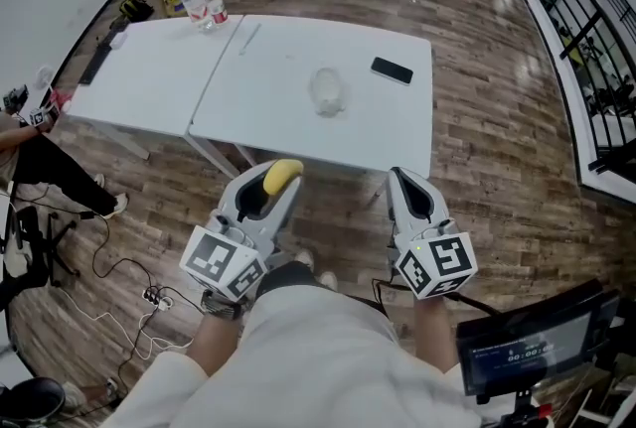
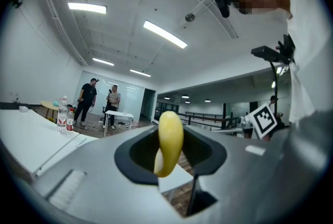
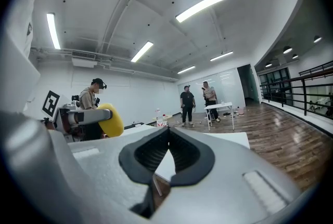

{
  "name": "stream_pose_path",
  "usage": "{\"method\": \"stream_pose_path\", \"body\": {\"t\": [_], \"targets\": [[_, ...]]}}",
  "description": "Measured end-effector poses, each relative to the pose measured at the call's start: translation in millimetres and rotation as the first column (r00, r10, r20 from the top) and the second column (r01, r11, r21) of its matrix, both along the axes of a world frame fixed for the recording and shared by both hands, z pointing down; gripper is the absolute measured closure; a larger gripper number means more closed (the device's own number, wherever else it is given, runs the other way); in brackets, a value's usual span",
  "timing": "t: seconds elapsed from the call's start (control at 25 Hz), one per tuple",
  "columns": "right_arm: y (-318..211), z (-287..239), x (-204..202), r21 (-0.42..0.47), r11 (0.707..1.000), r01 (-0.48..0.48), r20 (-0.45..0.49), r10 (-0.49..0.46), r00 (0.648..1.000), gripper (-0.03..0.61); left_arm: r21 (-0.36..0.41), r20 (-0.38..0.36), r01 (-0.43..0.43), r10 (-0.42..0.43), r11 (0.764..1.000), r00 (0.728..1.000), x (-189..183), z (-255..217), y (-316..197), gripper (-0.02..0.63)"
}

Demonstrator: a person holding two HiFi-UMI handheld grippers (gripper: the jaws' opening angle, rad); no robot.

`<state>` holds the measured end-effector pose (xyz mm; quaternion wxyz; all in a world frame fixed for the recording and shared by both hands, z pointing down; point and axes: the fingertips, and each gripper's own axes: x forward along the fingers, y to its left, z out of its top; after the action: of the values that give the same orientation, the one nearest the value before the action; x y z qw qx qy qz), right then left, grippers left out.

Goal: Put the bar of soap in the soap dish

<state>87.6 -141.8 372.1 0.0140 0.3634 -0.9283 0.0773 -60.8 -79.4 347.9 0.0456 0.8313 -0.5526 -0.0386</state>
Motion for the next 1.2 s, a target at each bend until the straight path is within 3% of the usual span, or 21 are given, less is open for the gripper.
{"method": "stream_pose_path", "body": {"t": [0.72,1.2], "targets": [[-35.7,-4.5,-13.0,0.013,0.997,-0.070,-0.027,0.071,0.997,0.575,0.013,-0.060,-0.053,0.053,0.999,0.997,-20.6,2.7,-44.1,0.479],[-49.3,5.7,-29.5,-0.032,0.994,-0.108,-0.040,0.107,0.993,0.575,-0.002,-0.090,-0.083,0.082,0.997,0.993,-38.2,6.2,-62.0,0.479]]}}
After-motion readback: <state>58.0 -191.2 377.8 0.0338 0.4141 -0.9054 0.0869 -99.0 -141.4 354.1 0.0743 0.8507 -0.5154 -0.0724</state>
